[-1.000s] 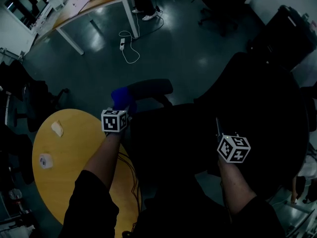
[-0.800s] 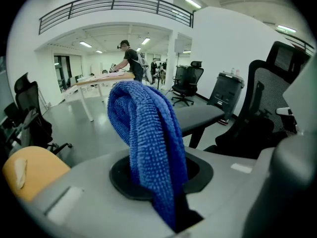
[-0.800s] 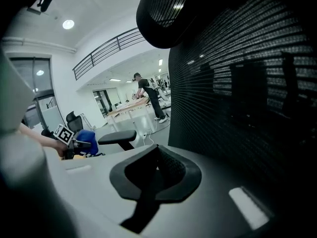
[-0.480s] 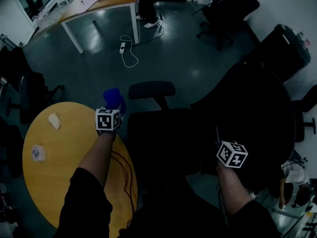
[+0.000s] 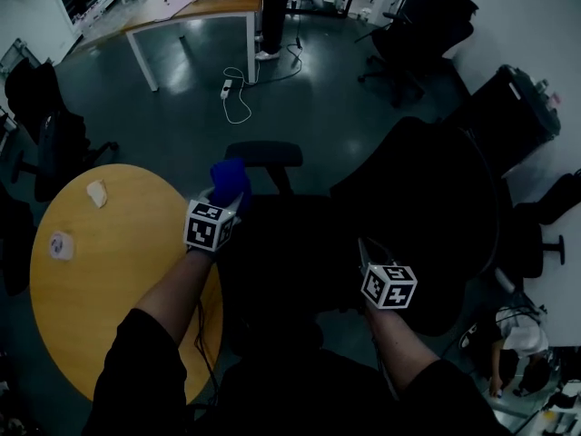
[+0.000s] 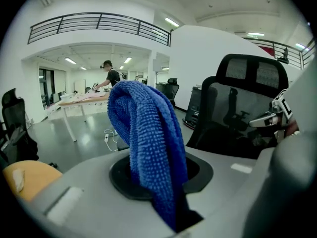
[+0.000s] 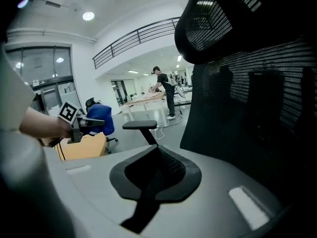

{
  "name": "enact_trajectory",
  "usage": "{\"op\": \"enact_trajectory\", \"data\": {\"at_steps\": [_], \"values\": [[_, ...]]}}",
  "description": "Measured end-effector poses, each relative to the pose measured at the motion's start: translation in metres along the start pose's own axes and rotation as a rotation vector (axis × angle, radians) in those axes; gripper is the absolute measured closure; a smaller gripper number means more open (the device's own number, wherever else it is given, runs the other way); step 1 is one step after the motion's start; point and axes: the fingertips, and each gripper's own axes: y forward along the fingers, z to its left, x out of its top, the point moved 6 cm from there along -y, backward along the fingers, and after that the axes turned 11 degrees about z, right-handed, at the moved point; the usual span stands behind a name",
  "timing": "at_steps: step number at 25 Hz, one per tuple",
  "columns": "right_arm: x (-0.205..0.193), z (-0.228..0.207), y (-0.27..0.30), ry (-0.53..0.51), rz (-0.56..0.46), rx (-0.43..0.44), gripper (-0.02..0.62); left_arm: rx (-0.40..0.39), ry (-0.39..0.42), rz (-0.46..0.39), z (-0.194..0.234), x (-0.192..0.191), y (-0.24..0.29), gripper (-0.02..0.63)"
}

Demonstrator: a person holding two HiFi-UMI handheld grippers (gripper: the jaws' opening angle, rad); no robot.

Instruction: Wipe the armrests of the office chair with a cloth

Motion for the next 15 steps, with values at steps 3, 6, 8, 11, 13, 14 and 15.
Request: {"op": "enact_trajectory", "data": {"at_steps": [3,6,8,11,13,14,15], "values": [[-0.003,0.012,-0.005,-0.038,-0.012,0.069,0.591,-0.015,-0.028,-0.035,-0.044,-0.001,-0.023,0.5],[-0.009,0.021,-0.015,-0.066,-0.025,0.139,0.591,-0.032,-0.051,-0.036,-0.095,-0.014,-0.037,0.5],[-0.014,0.024,-0.022,-0.08,-0.028,0.178,0.591,-0.041,-0.062,-0.025,-0.13,-0.024,-0.043,0.5],[-0.021,0.03,-0.035,-0.097,-0.033,0.23,0.591,-0.064,-0.077,-0.013,-0.179,-0.041,-0.051,0.5],[-0.025,0.031,-0.042,-0.11,-0.04,0.257,0.591,-0.083,-0.1,-0.012,-0.209,-0.051,-0.053,0.5],[-0.028,0.031,-0.045,-0.117,-0.042,0.267,0.591,-0.091,-0.112,-0.014,-0.223,-0.055,-0.054,0.5],[-0.031,0.03,-0.048,-0.123,-0.044,0.276,0.591,-0.095,-0.122,-0.015,-0.236,-0.059,-0.054,0.5]]}}
